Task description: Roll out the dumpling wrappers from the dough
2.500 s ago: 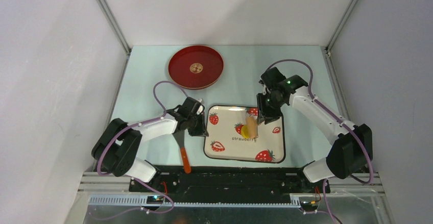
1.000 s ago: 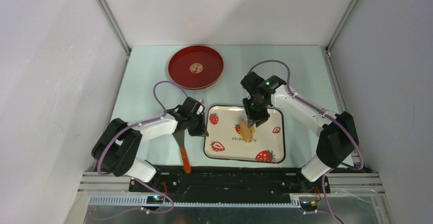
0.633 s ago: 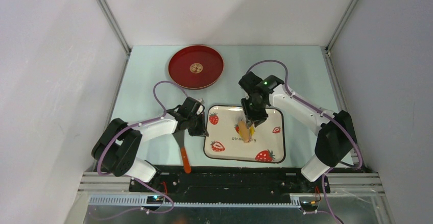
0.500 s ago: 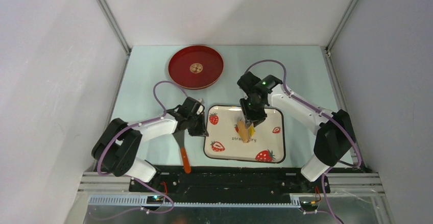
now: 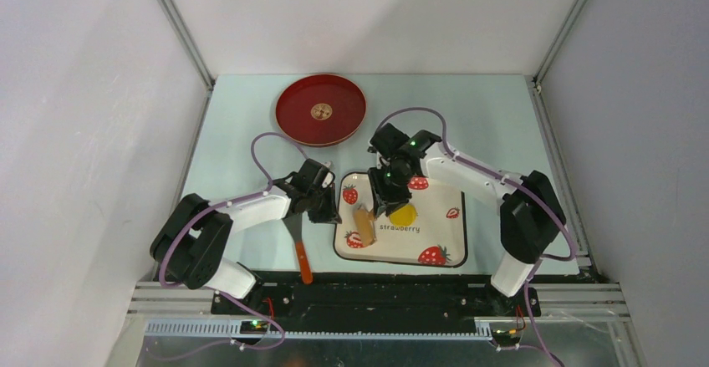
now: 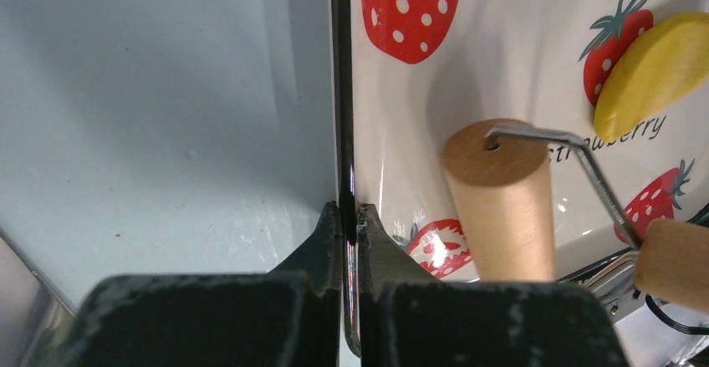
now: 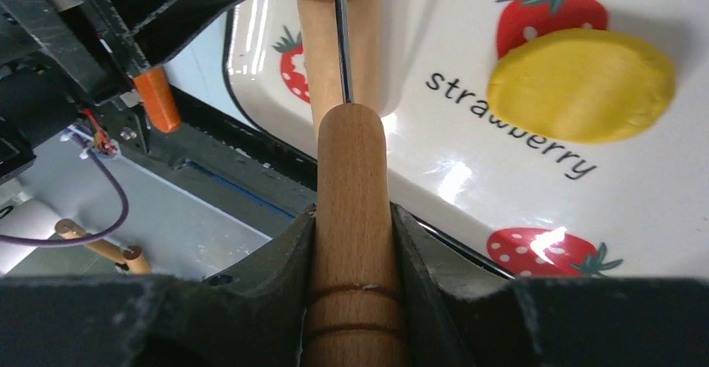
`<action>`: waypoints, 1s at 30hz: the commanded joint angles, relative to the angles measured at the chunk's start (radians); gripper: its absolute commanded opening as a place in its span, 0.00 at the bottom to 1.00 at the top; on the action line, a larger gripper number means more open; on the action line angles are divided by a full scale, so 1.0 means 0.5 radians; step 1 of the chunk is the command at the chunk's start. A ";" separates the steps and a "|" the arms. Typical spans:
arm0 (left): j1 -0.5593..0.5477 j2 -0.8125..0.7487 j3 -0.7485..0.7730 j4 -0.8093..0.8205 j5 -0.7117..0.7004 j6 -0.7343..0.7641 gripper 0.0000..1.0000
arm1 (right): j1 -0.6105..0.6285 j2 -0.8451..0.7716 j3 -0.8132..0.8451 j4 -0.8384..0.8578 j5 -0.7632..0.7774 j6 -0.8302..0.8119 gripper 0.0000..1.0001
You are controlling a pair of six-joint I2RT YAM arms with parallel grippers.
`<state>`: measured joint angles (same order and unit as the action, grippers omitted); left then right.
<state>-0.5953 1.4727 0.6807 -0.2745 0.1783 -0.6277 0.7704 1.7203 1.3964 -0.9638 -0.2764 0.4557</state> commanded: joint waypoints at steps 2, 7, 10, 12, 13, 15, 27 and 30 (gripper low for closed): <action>-0.006 0.090 -0.061 -0.227 -0.190 0.105 0.00 | 0.001 0.047 -0.093 0.075 0.050 0.022 0.00; -0.006 0.089 -0.061 -0.228 -0.188 0.105 0.00 | -0.076 -0.236 -0.081 0.152 -0.006 0.066 0.00; -0.006 0.089 -0.061 -0.230 -0.188 0.104 0.00 | -0.166 -0.370 -0.047 0.097 0.021 0.052 0.00; -0.006 0.091 -0.061 -0.228 -0.188 0.107 0.00 | -0.222 -0.426 -0.010 0.032 0.048 0.028 0.00; -0.004 0.090 -0.061 -0.227 -0.188 0.108 0.00 | -0.239 -0.441 0.012 0.006 0.078 0.019 0.00; -0.004 0.090 -0.061 -0.230 -0.189 0.108 0.00 | -0.291 -0.461 0.037 -0.079 0.133 -0.020 0.00; -0.006 0.094 -0.061 -0.230 -0.188 0.108 0.00 | -0.414 -0.342 0.025 -0.357 0.331 -0.196 0.00; -0.005 0.092 -0.061 -0.228 -0.190 0.108 0.00 | -0.419 -0.314 0.007 -0.357 0.346 -0.208 0.00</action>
<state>-0.5953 1.4731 0.6807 -0.2745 0.1783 -0.6277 0.5686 1.5505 1.3849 -1.1294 -0.1246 0.3798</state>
